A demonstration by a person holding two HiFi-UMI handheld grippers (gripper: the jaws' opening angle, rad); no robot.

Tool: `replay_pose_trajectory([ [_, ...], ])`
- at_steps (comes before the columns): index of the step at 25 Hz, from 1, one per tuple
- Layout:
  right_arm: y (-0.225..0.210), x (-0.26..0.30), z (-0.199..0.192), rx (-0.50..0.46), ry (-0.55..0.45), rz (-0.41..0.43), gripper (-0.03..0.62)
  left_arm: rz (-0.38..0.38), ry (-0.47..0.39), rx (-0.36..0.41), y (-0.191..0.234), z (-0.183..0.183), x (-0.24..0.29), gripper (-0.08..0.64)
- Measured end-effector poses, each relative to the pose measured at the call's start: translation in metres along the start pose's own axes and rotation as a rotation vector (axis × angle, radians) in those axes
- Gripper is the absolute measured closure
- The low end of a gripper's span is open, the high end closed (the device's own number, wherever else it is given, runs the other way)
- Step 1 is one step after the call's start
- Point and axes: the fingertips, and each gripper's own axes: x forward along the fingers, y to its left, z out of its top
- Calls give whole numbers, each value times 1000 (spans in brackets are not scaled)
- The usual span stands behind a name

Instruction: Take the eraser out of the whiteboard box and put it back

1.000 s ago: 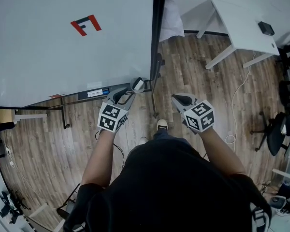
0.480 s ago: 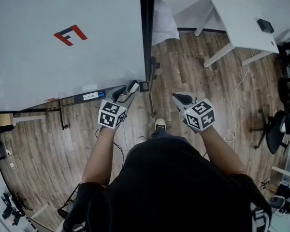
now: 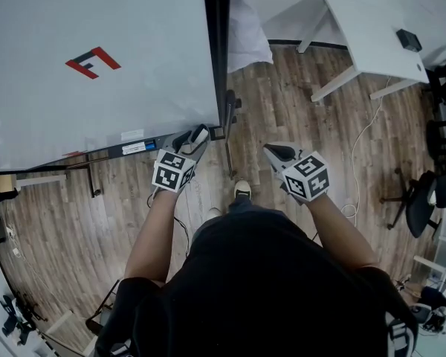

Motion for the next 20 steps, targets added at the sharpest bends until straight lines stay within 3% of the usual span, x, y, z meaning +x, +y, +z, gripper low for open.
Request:
replay_pose_trajectory([
  [20,-20,5,-13,12,42,-6,595,25,41,-26,11,-16,35,334],
])
